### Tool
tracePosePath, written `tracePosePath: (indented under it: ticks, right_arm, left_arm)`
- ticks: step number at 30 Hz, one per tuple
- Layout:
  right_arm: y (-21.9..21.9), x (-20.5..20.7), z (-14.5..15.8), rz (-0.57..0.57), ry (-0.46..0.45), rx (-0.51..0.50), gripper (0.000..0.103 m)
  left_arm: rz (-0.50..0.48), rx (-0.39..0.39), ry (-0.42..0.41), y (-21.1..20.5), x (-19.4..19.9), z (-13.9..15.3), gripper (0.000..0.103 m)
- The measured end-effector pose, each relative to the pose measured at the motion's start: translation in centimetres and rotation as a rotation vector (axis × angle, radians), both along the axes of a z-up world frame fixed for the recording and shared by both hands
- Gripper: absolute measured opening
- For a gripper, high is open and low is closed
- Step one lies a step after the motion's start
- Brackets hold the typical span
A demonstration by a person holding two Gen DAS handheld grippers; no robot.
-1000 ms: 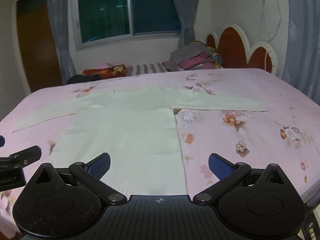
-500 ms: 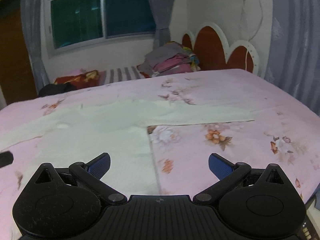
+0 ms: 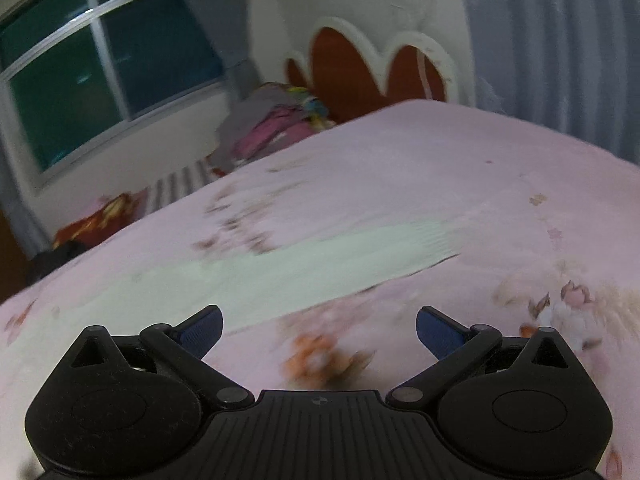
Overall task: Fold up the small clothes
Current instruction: 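Lower the right tool to a sweater sleeve cuff and close on it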
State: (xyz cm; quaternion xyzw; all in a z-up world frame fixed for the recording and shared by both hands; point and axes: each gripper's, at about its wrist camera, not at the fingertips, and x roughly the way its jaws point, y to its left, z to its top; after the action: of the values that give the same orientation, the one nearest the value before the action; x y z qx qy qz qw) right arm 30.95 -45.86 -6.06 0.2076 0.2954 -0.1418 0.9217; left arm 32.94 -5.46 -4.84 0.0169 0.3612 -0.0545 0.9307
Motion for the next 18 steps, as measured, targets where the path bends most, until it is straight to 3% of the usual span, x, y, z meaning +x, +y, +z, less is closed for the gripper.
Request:
tracePosePath:
  ticks: [3,9,10,13,18]
  right_arm:
    - [-4.0,2.7,-1.8,-0.037,0.007,0.042,0.064]
    - [-9.9,5.4,-5.7,-0.157,0.026,0.17,0.063]
    - [-10.6,5.4,-6.3,-0.175,0.031,0.19,0.051]
    - [-12.7,5.8,-8.4,-0.229,0.058,0.28,0.034]
    - [-14.6,5.4,-9.0,-0.259,0.01,0.336,0.034]
  left_arm:
    - [0.017,0.012,0.015,-1.6,1.8,-0.3,0.103]
    - [0.042,0.045,0.032,-3.2,3.7,-0.7,0.103]
    - [0.05,0.045,0.039,-3.2,3.9,-0.8,0.103]
    - [0.089,0.008,0.06,-2.8,4.6,-1.1,0.103]
    - [0.13,-0.033,0.065,-2.4,5.1,-1.0,0.103]
